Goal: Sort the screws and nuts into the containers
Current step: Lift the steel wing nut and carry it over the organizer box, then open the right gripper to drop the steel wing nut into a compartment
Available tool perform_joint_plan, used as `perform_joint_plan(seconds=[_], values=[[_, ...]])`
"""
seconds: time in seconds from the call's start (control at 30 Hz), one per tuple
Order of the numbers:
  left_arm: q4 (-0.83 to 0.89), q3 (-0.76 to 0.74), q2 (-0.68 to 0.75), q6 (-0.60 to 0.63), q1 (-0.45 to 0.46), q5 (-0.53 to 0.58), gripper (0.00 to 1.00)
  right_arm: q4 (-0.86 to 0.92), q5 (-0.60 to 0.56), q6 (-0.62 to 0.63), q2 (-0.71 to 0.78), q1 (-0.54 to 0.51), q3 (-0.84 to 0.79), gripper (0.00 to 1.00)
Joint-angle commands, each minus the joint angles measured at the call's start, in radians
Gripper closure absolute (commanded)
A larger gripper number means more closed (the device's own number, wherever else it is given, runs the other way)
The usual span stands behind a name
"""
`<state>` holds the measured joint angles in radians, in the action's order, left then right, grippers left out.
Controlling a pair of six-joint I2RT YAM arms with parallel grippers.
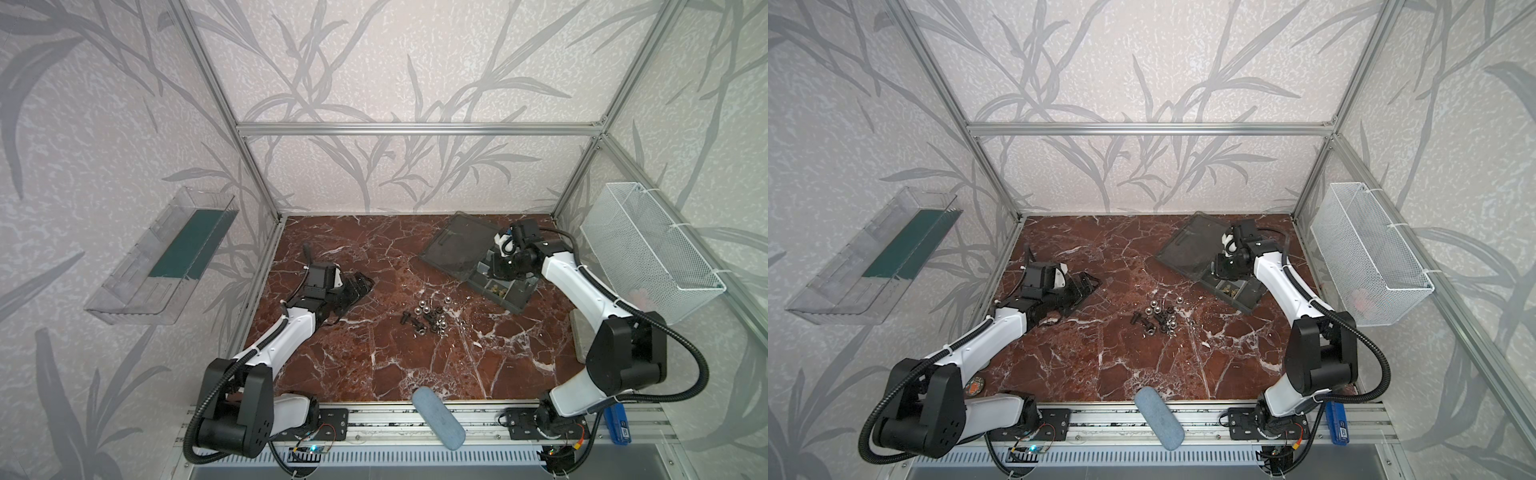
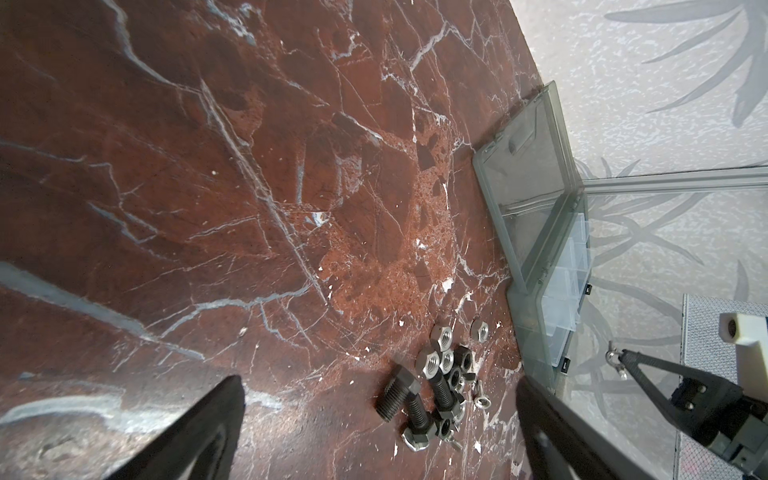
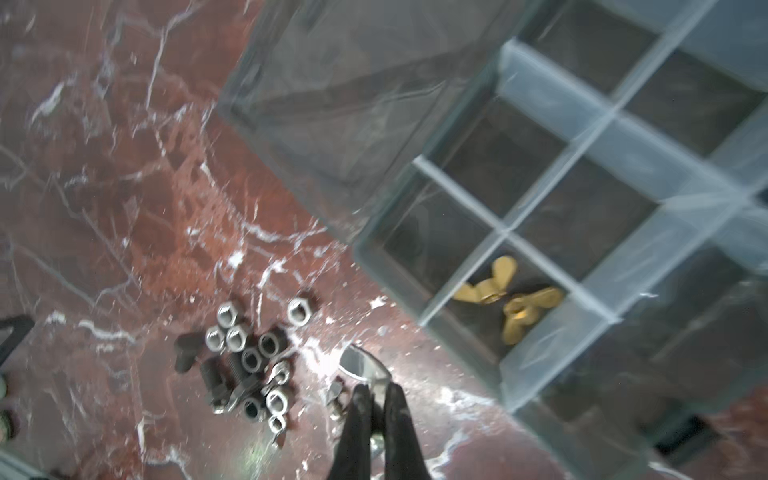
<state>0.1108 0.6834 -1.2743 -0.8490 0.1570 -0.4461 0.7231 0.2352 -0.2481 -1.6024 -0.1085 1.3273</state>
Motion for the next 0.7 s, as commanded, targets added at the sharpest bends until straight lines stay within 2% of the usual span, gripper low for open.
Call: perform_joint_plan(seconds=[0.0,0.3,0.67], values=[[-0.012,-0.007,0.021,-0.007,0.004,-0.003,0.01,0.022,-0.026,0.017,-0.07,0.07,0.066,1.0],[-0.008,-0.004,0.027,-0.008,0.004,-0.001,0.0,0.003,-0.015,0.009,-0.268,0.168,0.158,1.0],[-0.007,-0.001,0.026,-0.012,0.004,0.001,0.01,0.007,-0.02,0.023,-0.333,0.189,0.199,1.0]])
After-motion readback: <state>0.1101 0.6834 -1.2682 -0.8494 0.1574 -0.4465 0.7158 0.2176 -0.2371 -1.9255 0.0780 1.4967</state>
